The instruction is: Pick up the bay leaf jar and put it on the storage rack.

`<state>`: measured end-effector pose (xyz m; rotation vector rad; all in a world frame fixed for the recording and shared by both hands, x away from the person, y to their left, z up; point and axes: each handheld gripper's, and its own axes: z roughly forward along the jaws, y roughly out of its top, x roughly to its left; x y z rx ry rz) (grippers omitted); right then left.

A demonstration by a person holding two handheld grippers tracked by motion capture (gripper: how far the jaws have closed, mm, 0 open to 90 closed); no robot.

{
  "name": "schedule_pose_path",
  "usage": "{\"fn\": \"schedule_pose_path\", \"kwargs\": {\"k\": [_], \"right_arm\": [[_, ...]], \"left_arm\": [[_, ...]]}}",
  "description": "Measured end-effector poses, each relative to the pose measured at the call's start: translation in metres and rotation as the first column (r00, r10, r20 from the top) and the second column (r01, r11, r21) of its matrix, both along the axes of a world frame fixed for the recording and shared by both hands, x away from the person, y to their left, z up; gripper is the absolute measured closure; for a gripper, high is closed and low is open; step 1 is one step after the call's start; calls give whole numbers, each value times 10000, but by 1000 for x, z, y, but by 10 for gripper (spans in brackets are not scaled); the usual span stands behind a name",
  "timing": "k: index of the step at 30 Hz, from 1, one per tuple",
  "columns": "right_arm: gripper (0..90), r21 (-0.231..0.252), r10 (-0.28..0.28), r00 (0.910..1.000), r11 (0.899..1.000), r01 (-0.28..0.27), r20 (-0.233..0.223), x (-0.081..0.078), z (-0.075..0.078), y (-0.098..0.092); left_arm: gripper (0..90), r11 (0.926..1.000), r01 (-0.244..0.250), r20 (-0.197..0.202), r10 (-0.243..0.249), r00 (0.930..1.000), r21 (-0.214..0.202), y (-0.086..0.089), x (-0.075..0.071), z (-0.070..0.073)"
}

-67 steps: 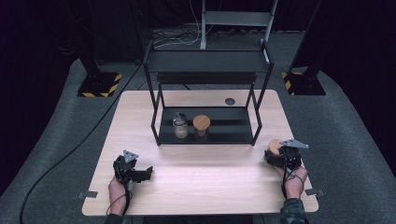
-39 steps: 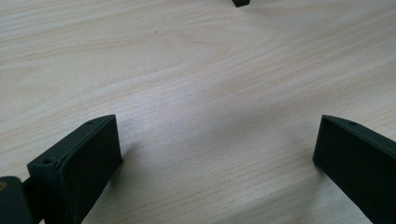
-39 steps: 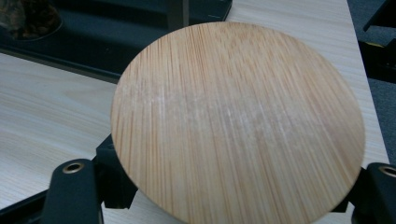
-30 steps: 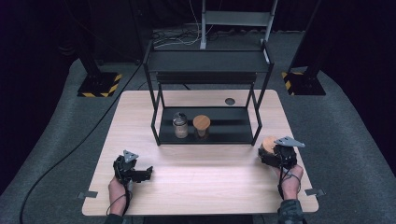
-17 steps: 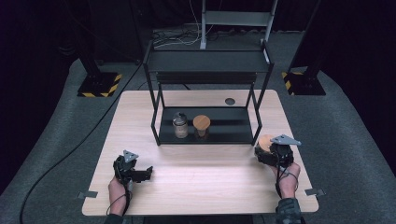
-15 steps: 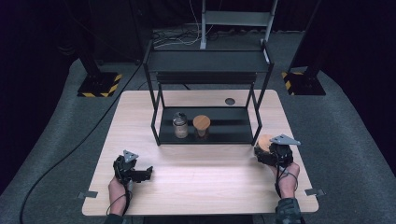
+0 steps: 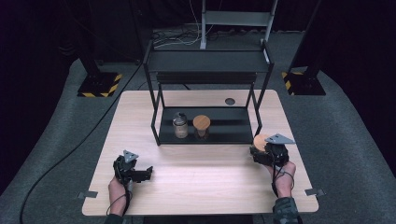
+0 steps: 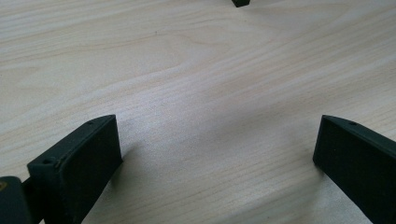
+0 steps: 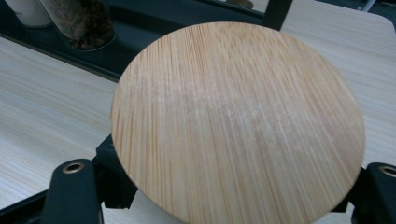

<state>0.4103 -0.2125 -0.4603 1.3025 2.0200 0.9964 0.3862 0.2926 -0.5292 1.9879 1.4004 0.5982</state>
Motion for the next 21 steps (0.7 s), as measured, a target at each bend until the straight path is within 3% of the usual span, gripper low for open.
{"fn": "schedule_pose_path", "kwargs": {"k": [21], "right_arm": [[246, 19, 374, 9993, 9993, -374, -68, 6, -1, 14]], "left_arm": [[4, 10000, -7, 9, 7, 10000, 13, 0, 0, 0]]}}
